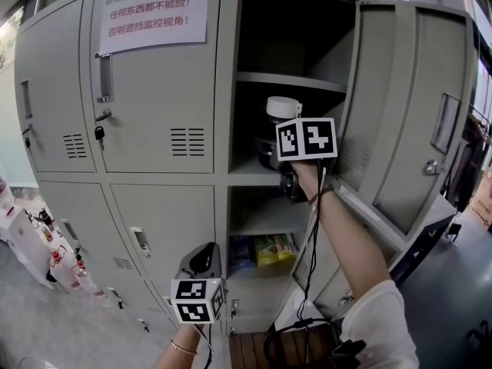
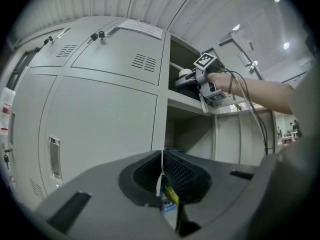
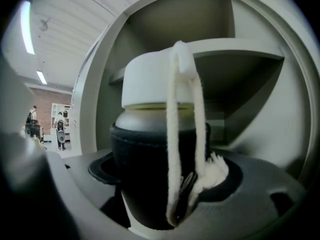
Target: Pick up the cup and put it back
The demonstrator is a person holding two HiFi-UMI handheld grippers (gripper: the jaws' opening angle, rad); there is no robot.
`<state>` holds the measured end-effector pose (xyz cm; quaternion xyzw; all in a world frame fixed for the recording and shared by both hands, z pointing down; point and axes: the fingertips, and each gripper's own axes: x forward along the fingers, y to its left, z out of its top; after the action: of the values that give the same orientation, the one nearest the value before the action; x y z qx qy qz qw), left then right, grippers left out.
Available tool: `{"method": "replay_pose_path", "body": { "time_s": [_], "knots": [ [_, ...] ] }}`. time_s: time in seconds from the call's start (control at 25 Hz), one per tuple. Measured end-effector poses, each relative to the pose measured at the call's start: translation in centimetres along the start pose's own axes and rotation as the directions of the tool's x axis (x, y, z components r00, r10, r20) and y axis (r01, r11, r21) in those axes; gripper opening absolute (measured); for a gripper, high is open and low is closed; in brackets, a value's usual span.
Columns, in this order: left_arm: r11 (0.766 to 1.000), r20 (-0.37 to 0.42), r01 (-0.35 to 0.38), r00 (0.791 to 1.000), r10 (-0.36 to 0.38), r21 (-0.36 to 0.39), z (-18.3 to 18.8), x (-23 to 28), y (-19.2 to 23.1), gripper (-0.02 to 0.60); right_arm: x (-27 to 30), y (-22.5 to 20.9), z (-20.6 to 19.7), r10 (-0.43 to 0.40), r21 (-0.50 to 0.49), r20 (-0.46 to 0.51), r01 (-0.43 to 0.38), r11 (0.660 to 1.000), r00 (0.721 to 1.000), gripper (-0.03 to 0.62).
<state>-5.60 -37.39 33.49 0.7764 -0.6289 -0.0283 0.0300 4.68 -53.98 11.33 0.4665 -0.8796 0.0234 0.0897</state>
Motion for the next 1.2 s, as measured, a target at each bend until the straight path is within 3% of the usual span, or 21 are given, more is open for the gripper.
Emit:
{"method": "replay_pose_path", "body": {
  "time_s": [0.48,1.2],
  "knots": [
    [1.000,-0.008,0.023,1.000,-0.023,0.013,-0.4,0.7,-0.7,0.012,3.3,-1.2,-0.1,-0.047,0.017,-0.059,0.048,0.999,0.997,0.420],
    [0.999,-0.002,0.031,1.000,-0.031,0.020,-0.2,0.6,-1.5,0.012,2.8,-1.8,0.0,-0.055,0.024,-0.020,0.056,0.998,0.998,0.439]
  ]
}}
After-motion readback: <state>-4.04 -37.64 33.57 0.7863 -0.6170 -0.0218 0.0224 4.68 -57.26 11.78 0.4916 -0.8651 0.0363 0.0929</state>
